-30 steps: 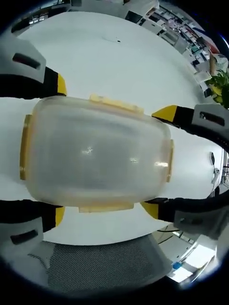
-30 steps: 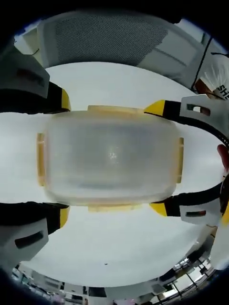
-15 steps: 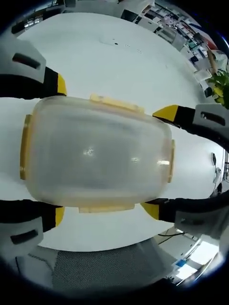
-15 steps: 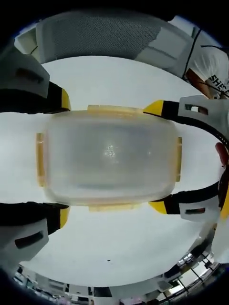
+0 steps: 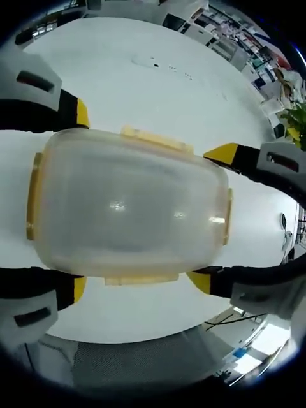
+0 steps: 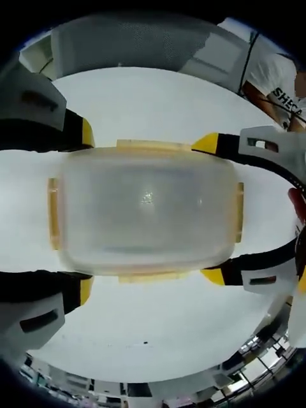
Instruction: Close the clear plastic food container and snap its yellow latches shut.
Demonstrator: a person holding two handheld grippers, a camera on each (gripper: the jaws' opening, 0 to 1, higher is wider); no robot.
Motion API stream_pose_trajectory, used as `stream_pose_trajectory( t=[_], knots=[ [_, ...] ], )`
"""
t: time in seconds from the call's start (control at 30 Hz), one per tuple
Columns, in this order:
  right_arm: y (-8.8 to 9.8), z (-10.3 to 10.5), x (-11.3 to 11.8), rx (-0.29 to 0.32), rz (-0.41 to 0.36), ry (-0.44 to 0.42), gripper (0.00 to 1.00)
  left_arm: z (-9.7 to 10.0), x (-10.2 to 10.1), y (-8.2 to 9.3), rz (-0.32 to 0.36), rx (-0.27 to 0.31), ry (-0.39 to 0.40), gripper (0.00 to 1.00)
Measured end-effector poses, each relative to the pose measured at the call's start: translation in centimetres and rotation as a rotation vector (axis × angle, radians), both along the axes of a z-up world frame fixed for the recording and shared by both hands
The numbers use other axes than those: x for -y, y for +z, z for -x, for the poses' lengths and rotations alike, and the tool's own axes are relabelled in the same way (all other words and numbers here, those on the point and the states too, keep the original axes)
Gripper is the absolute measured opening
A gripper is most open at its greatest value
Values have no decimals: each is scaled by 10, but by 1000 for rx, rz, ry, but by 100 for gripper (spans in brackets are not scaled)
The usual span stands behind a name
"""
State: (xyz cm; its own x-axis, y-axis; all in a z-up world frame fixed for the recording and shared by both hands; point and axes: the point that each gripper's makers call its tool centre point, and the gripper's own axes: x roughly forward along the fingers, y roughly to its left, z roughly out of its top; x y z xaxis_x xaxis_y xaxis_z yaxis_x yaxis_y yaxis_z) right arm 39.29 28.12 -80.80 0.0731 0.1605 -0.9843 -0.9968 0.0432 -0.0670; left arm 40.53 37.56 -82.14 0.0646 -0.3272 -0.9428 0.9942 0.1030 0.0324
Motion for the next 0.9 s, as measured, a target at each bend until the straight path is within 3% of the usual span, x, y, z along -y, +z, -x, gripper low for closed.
stream_pose_trajectory(
  t=[0.27,0.7,0.9],
  knots=[
    [-1,-16,2,2,3,6,74,-16,1,-1,-42,-1,4,86],
    [-1,-18,2,-5,-16,-1,75,-18,0,-1,-44,1,12,87],
    [-2,-19,1,2,-64,-10,77,-18,-4,-7,-50,24,-11,89]
  ],
)
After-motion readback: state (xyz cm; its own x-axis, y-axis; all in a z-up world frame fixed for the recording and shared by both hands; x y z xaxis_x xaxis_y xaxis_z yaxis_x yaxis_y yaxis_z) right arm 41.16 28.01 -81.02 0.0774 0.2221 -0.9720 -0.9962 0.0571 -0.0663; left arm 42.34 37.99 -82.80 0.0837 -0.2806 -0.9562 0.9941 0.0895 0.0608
